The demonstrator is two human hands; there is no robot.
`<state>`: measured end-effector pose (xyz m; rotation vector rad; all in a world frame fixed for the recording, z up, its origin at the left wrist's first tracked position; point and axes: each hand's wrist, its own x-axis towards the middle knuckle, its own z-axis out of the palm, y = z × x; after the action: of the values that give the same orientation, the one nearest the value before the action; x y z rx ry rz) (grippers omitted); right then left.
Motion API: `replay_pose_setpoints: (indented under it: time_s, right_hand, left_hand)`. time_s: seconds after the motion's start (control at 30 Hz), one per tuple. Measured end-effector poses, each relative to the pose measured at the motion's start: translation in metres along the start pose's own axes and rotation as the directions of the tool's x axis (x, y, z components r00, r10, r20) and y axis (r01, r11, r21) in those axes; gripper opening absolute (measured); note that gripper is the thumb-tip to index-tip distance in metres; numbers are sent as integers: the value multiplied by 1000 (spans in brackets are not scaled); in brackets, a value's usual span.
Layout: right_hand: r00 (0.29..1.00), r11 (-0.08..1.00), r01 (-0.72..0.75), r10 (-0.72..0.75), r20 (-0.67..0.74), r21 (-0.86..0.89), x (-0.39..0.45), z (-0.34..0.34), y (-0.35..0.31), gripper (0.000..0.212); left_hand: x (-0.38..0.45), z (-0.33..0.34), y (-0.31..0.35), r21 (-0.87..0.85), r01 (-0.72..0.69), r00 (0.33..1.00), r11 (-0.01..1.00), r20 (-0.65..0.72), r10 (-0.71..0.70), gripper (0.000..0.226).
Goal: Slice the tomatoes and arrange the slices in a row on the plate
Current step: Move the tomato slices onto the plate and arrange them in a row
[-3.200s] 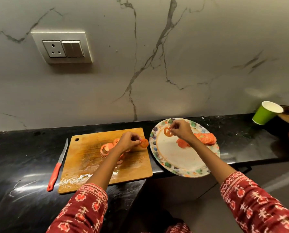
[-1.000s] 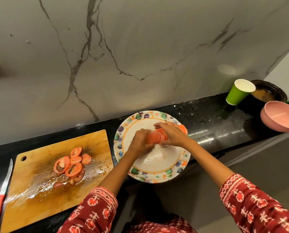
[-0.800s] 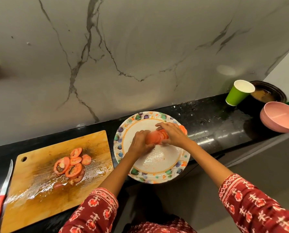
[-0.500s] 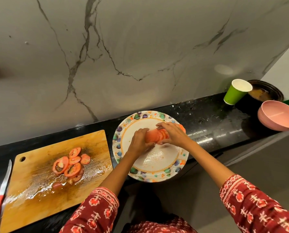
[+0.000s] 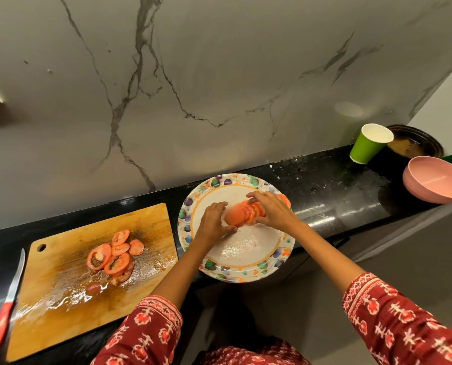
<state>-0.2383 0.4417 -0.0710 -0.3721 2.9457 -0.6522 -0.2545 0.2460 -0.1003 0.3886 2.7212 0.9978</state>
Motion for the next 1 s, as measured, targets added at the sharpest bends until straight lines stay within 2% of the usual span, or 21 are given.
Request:
replay_pose_setpoints:
  time_s: [0.33, 0.5, 0.6, 0.8, 1.0]
  right_hand:
    - [1000, 1000, -13, 13, -8, -9, -2, 4, -6, 64]
    - [997, 1000, 14, -13, -71, 13, -1, 14, -20, 60]
    - [999, 1000, 20, -20, -48, -7, 3, 15, -28, 62]
    - [999, 999, 20, -21, -49, -27, 7, 21, -31, 59]
    - [998, 1000, 23, -24, -54, -14, 7, 24, -28, 60]
  left_hand:
    - [-16, -6, -10, 8, -6, 997, 1000, -79, 6, 66]
    - [-23, -5, -8, 28, -19, 994, 999, -110, 22, 62]
    - [-21, 0, -1, 36, -10, 993, 999, -118, 14, 64]
    - [-18, 5, -2, 32, -15, 990, 999, -142, 19, 50]
    - [-15, 4, -3, 30, -12, 992, 999, -122, 15, 54]
